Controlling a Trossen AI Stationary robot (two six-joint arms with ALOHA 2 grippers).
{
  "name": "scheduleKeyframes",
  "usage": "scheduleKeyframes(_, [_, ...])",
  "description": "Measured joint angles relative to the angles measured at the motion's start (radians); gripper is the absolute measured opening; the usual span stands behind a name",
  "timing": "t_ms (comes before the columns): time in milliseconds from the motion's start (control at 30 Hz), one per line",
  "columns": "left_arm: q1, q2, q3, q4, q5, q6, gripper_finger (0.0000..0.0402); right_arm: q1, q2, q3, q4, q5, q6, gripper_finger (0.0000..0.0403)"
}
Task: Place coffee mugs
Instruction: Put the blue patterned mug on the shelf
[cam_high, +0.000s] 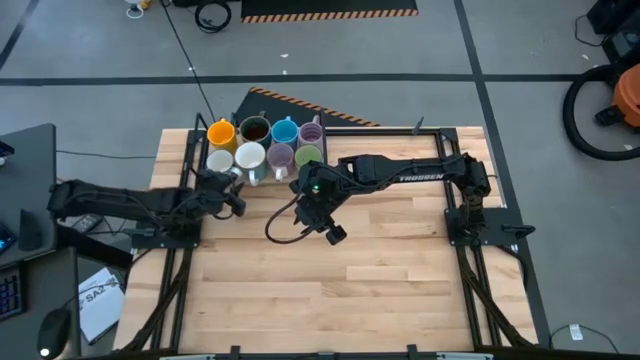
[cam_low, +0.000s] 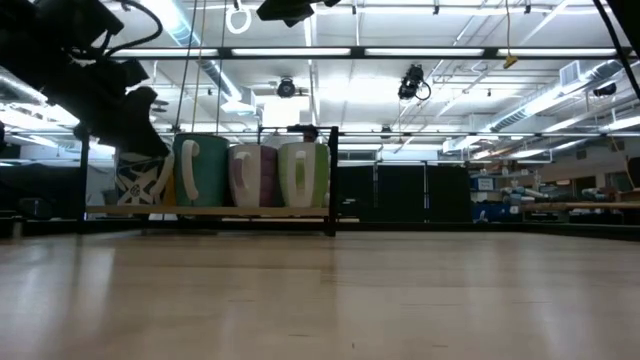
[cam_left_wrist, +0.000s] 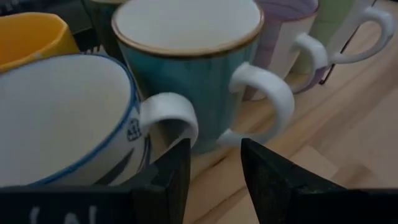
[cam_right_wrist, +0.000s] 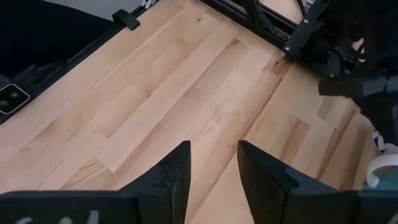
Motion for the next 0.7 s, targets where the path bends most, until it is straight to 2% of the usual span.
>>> scheduleKeyframes(300, [-0.023,0.002,0.097,-0.165,0.013,-0.087,0.0149,0.0,-0.01,0.0,-0.024,0.048,-0.005,0.0137])
scheduleKeyframes(700, [-0.022,0.033,0.179,-0.199,0.219,-0.121,0.0148,-0.013,-0.055,0.001,-0.106,0.061,0.004,0.0137])
